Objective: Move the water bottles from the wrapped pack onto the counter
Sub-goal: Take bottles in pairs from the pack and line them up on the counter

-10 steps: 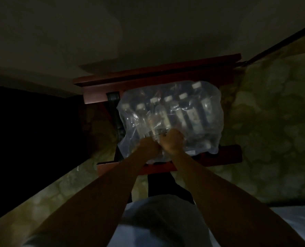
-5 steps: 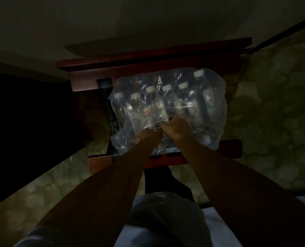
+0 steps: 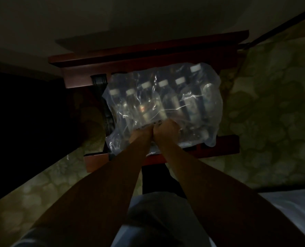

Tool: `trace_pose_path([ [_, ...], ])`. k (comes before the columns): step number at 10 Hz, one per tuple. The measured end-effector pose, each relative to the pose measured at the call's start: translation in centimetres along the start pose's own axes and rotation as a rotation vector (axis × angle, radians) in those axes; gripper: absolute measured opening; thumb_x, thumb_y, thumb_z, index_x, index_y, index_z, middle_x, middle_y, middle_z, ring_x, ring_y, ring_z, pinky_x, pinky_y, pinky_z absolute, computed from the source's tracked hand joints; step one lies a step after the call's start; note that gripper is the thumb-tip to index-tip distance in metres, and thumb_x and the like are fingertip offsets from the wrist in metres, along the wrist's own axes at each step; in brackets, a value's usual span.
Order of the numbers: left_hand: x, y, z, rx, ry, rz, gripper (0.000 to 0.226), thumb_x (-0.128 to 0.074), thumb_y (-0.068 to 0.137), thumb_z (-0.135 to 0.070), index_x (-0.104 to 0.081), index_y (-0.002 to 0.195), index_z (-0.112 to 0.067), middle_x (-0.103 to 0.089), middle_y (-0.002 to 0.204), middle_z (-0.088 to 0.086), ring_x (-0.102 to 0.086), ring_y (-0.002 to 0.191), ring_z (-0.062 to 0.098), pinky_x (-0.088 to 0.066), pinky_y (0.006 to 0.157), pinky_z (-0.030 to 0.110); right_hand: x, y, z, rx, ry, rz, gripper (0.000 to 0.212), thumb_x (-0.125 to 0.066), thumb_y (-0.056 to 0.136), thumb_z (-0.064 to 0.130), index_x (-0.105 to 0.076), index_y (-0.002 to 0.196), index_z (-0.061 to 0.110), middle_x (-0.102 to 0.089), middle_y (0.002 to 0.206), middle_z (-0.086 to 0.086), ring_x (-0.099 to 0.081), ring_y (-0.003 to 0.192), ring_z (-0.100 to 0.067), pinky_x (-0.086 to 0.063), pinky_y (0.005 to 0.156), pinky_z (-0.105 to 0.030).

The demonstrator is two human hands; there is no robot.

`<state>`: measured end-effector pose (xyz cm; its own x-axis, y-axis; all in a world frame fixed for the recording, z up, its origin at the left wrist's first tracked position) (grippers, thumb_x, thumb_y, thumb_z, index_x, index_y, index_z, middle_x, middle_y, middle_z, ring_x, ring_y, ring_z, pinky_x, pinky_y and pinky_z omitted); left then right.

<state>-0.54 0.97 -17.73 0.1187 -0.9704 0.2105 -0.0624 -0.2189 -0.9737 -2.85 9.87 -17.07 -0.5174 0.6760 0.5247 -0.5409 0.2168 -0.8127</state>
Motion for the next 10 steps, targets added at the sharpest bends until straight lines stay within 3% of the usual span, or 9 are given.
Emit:
trace_pose_path([
  [1, 0.0, -0.3, -0.3, 0.036, -0.084, -0.016, 0.019, -0.072, 0.082, -0.026, -0.069, 0.086, -0.008, -0.07, 0.073, 0.01, -0.069, 0.064, 0.026, -0.062, 0.067, 0.042, -0.2, -0.1, -0.2, 0.008, -0.012, -0.046, 0.029, -0.053, 0.091, 0.017, -0.063, 0.109, -0.004, -0.067, 0.11, -0.019, -0.063, 0.103, -0.032, -0.049, 0.084, -0.035],
  [2, 0.4, -0.5, 0.4, -0.044, -0.164, -0.045, 0.026, -0.08, 0.072, -0.026, -0.07, 0.09, -0.01, -0.073, 0.076, 0.01, -0.072, 0.059, 0.025, -0.062, 0.057, 0.043, -0.2, -0.1, -0.3, 0.045, -0.002, -0.082, 0.029, -0.056, 0.09, 0.017, -0.061, 0.108, -0.005, -0.067, 0.107, -0.022, -0.064, 0.1, -0.034, -0.054, 0.083, -0.04],
  [3, 1.2, -0.8, 0.2, -0.079, -0.177, 0.047, 0.021, -0.08, 0.075, -0.027, -0.069, 0.086, -0.014, -0.073, 0.068, 0.002, -0.069, 0.047, 0.016, -0.054, 0.042, 0.026, -0.5, -0.4, -0.6, 0.048, 0.003, -0.084, 0.042, -0.053, 0.095, 0.028, -0.053, 0.121, -0.005, -0.062, 0.119, -0.023, -0.06, 0.11, -0.036, -0.05, 0.092, -0.044],
  [4, 2.5, -1.2, 0.1, -0.095, -0.148, 0.2, 0.028, -0.068, 0.085, -0.034, -0.069, 0.102, -0.011, -0.073, 0.088, 0.009, -0.069, 0.07, 0.022, -0.054, 0.056, 0.029, -0.6, -0.5, -0.8, 0.082, 0.0, -0.071, 0.057, -0.048, 0.097, 0.042, -0.046, 0.13, -0.005, -0.059, 0.126, -0.023, -0.058, 0.114, -0.037, -0.047, 0.092, -0.042],
  [5, 4.2, -1.8, 0.1, -0.125, -0.189, 0.299, 0.034, -0.062, 0.089, -0.037, -0.066, 0.113, -0.013, -0.065, 0.097, 0.005, -0.062, 0.084, 0.02, -0.05, 0.07, 0.029, -0.4, 0.0, -1.0, 0.068, 0.013, -0.002, 0.039, -0.054, 0.095, 0.035, -0.055, 0.122, 0.007, -0.064, 0.116, -0.014, -0.063, 0.102, -0.029, -0.051, 0.083, -0.039],
  [6, 5.0, -2.6, -0.4, -0.196, -0.311, 0.475, 0.023, -0.053, 0.092, -0.033, -0.064, 0.088, -0.014, -0.058, 0.081, 0.005, -0.047, 0.06, 0.012, -0.037, 0.043, 0.019, -0.2, 0.4, -0.3, 0.092, -0.056, 0.084, 0.027, -0.056, 0.092, 0.021, -0.059, 0.117, 0.012, -0.066, 0.112, -0.012, -0.063, 0.098, -0.029, -0.05, 0.076, -0.035],
  [7, 5.4, -3.2, -0.5, -0.151, -0.364, 0.534, 0.027, -0.046, 0.092, -0.035, -0.057, 0.081, -0.012, -0.057, 0.066, 0.002, -0.044, 0.042, 0.008, -0.028, 0.034, 0.016, -0.4, 1.0, 0.8, 0.086, -0.147, 0.102, 0.028, -0.053, 0.092, 0.02, -0.061, 0.117, 0.009, -0.065, 0.116, -0.015, -0.062, 0.104, -0.033, -0.053, 0.088, -0.041],
  [9, 6.2, -3.9, 1.1, -0.088, -0.373, 0.538, 0.05, -0.034, 0.093, -0.051, -0.06, 0.084, -0.01, -0.06, 0.07, 0.007, -0.051, 0.042, 0.01, -0.031, 0.036, 0.014, -1.4, 1.6, 1.4, -0.033, -0.134, -0.031, 0.031, -0.045, 0.099, 0.024, -0.065, 0.109, 0.002, -0.066, 0.114, -0.02, -0.064, 0.101, -0.034, -0.053, 0.088, -0.041],
  [10, 6.4, -4.5, 2.0, -0.06, -0.369, 0.518, 0.053, -0.04, 0.09, -0.057, -0.063, 0.089, -0.009, -0.058, 0.075, 0.009, -0.054, 0.047, 0.012, -0.037, 0.038, 0.017, -1.4, 1.2, 1.4, -0.03, -0.064, 0.008, 0.038, -0.055, 0.092, 0.041, -0.066, 0.105, 0.007, -0.069, 0.105, -0.014, -0.066, 0.094, -0.028, -0.056, 0.083, -0.039],
])
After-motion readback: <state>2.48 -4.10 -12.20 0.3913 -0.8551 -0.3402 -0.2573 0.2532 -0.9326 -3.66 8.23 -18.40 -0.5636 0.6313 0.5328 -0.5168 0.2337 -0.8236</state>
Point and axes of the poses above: each hand's wrist, its own y-axis towards the middle knuckle, its own x-axis out of the back of the hand, z = x × y, the point moved 2 cm from there along y, towards the middle knuckle
